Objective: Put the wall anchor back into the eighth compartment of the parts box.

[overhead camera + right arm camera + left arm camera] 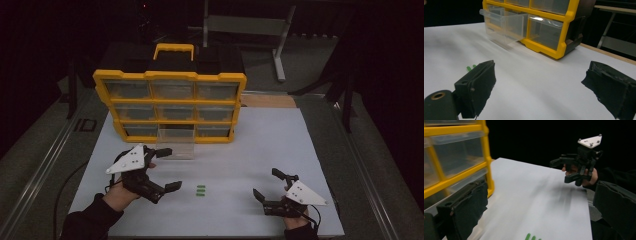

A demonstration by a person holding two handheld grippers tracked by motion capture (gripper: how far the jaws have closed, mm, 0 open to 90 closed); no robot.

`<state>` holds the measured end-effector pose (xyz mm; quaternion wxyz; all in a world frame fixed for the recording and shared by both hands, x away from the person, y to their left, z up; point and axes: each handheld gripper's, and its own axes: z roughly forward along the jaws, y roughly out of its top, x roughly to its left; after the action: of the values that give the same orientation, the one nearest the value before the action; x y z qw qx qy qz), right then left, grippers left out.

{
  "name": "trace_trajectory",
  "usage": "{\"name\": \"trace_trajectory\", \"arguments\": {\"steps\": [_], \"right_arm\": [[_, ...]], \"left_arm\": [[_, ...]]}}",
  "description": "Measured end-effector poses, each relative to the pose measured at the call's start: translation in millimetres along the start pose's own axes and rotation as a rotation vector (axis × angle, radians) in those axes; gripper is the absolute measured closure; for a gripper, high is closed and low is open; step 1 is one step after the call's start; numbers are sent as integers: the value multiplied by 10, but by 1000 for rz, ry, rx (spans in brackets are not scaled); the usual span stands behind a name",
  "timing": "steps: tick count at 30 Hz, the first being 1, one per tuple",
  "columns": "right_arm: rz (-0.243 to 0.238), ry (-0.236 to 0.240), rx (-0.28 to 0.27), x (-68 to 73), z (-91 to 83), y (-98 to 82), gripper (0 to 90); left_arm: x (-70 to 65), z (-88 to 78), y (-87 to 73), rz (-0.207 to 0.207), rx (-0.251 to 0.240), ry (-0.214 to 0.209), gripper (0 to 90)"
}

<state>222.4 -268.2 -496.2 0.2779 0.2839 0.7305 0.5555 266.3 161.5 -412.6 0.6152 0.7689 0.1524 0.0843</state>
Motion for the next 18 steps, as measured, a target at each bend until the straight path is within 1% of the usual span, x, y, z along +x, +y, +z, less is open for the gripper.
{"name": "trace_trajectory", "arguments": {"steps": [1,2,4,5,6,7,8,9,10,11,13,14,15,16,18], "right_arm": [[0,2,0,1,1,0,85],[0,2,0,1,1,0,85],[5,4,-1,7,3,0,85],[3,5,0,8,4,0,85],[3,5,0,8,4,0,85],[4,7,0,7,4,-1,85],[4,7,0,6,5,-2,85],[2,10,4,2,7,-6,85],[2,10,4,2,7,-6,85],[3,11,4,1,9,-8,85],[6,17,4,8,11,-6,85],[6,17,4,8,11,-6,85],[1,20,1,10,10,-3,86],[1,20,1,10,10,-3,86],[3,22,2,10,10,-4,85]], "left_arm": [[12,74,21,3,-4,-9,0],[12,74,21,3,-4,-9,0],[28,152,33,-6,-4,-27,0],[35,235,34,5,12,-40,0],[35,235,34,5,12,-40,0],[41,278,28,12,23,-47,0],[45,321,18,8,34,-57,0],[49,367,5,8,51,-61,0],[50,410,-9,11,67,-52,0],[58,445,-30,6,70,-59,0],[85,508,-75,-11,68,-97,0],[97,542,-98,-10,84,-100,0],[114,606,-153,-16,117,-116,0],[114,606,-153,-16,117,-116,0],[129,653,-216,-16,138,-123,17]]}}
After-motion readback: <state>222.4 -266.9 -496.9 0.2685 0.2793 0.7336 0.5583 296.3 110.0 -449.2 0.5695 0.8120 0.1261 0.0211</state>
